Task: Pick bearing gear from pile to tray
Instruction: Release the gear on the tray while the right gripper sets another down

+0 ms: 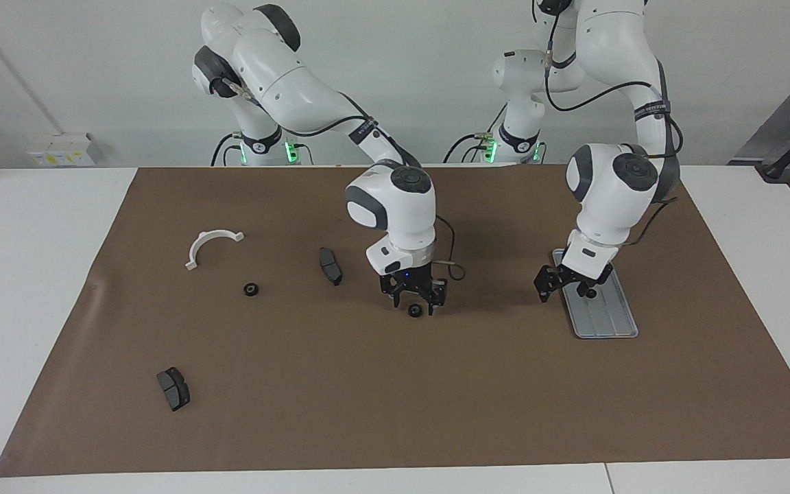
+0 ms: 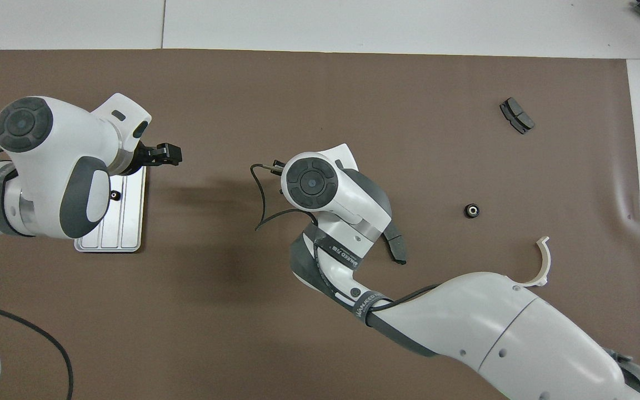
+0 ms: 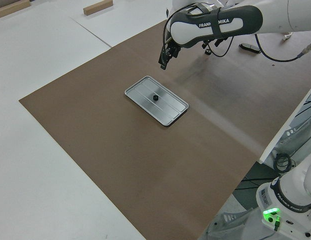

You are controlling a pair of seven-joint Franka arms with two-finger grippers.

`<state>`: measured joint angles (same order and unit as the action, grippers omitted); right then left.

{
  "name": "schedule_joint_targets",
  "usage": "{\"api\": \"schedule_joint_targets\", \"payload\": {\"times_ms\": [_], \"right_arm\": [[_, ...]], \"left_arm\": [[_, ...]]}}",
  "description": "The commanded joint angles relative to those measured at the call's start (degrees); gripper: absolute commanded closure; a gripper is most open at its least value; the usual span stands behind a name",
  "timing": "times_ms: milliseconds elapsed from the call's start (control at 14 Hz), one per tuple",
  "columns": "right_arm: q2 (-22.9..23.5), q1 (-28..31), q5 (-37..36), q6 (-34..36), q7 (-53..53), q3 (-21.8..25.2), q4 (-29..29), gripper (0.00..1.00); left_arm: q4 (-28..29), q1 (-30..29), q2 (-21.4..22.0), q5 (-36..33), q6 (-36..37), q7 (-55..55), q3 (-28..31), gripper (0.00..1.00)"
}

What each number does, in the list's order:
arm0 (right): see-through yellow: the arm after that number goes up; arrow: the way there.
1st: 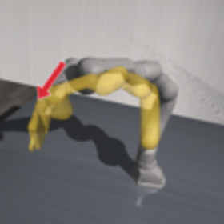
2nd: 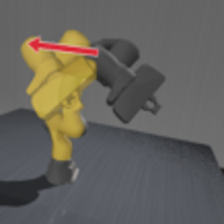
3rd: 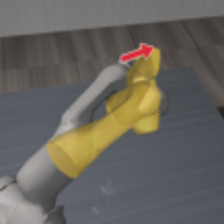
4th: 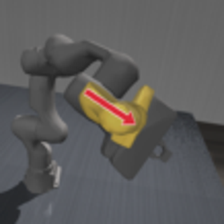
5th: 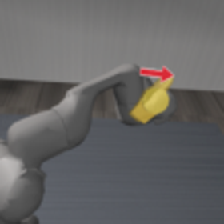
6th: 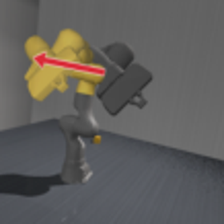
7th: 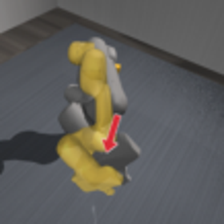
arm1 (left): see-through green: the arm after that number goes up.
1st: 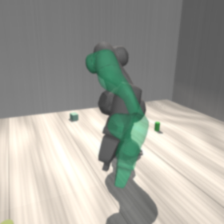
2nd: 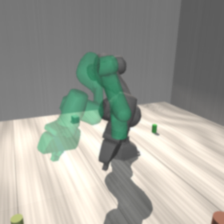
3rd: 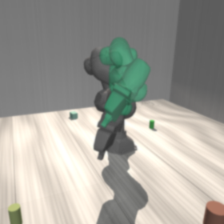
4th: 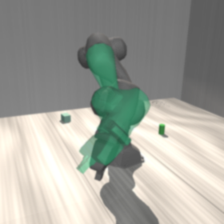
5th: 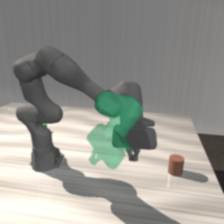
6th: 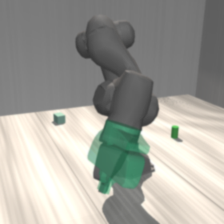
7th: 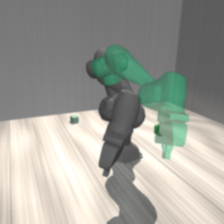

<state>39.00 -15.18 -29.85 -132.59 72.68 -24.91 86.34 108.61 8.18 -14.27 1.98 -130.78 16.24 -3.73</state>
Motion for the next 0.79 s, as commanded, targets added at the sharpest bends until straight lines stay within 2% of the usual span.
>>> {"api": "schedule_joint_targets", "payload": {"times_ms": [0, 143, 286, 501, 716], "right_arm": [[-5.6, 3.3, -1.3, 4.4, -1.9, -0.8, 1.6, 0.00], [-10.1, 6.7, 0.3, 6.4, -8.2, -0.6, 4.4, 0.00], [-13.3, 9.1, 5.4, 7.9, -16.5, 0.6, 5.7, 0.00], [-17.2, 9.4, 15.1, 12.3, -36.0, 8.2, 7.4, 0.00], [-22.2, 9.3, 24.8, 12.1, -54.7, 16.1, 13.6, 0.00]], "left_arm": [[-6.9, 5.2, -4.1, 1.5, 2.2, 5.4, 0.9, 0.08], [-13.8, 9.8, -9.3, 2.0, 3.3, 9.9, 1.1, 0.10], [-16.3, 13.3, -12.4, 1.9, 2.7, 10.1, 1.0, 0.10], [-18.5, 18.1, -16.1, 1.6, 1.4, 10.2, 1.2, 0.10], [-18.5, 19.7, -16.5, -1.1, -0.2, 10.0, 1.1, 0.10]]}}
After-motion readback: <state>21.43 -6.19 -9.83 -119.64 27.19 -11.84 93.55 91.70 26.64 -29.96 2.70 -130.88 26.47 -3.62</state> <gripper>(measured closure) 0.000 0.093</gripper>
